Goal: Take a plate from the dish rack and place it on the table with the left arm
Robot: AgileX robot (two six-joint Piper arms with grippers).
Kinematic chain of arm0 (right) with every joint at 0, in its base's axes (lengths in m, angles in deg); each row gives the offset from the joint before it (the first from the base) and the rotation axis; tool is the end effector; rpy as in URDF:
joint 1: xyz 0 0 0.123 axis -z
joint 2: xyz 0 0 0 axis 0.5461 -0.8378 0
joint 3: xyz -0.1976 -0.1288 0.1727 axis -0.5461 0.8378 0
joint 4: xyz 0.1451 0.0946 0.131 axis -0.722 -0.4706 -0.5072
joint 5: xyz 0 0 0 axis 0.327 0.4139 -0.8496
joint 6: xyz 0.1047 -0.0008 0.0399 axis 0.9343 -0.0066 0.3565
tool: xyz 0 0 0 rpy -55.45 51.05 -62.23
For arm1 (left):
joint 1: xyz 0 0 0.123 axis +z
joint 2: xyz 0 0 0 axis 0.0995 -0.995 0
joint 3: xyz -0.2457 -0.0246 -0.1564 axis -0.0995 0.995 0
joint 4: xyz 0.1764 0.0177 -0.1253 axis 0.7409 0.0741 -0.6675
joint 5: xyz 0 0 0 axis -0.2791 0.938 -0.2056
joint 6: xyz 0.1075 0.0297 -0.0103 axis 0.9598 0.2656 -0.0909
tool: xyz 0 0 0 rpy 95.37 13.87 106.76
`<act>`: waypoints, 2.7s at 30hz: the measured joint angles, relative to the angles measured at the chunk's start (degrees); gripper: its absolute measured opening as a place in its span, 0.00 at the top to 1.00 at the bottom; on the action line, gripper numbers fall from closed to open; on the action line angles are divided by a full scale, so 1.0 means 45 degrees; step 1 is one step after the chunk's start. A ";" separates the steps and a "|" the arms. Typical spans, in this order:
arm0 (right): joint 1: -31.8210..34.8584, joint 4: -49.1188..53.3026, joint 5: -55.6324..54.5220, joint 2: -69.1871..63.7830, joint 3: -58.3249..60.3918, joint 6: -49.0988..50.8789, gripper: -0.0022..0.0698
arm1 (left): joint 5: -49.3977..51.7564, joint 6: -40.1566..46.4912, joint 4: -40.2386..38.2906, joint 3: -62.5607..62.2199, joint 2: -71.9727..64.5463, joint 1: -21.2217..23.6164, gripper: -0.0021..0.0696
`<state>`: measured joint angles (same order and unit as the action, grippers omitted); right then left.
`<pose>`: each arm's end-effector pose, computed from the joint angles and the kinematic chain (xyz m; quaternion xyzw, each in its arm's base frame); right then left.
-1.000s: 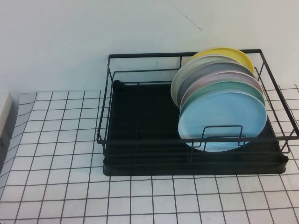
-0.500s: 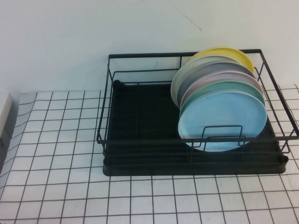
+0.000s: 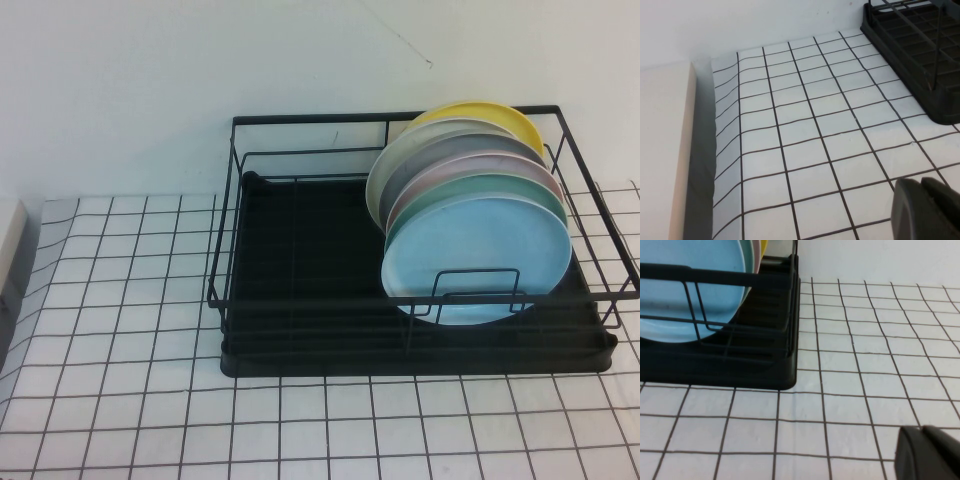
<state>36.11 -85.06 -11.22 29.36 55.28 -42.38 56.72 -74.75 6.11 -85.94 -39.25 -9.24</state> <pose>0.0307 0.0016 0.1696 -0.0307 0.7964 -0.0370 0.6028 0.0307 -0.0082 0.1741 0.0679 0.7848 -0.0204 0.6157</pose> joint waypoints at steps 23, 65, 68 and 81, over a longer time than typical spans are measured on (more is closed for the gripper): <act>0.0000 0.0000 0.0000 0.0000 0.0000 0.0000 0.97 | 0.0000 0.0000 0.0000 0.0000 0.0000 0.0000 0.98; 0.0000 0.0000 0.0000 0.0000 0.0000 0.0000 0.97 | -1.0563 -0.0373 -0.0236 0.0087 0.0027 0.0000 0.98; 0.0000 0.0000 0.0000 0.0000 0.0000 0.0000 0.97 | -0.9810 -0.1205 -0.1559 -0.0021 0.0027 0.0000 0.98; 0.0000 0.0000 0.0000 0.0000 0.0000 0.0000 0.97 | 0.0535 0.1180 -0.2337 -0.7078 -0.5121 0.0000 0.98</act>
<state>36.11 -85.06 -11.22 29.36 55.28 -42.38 59.13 -69.44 -4.40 -117.79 -62.29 -9.24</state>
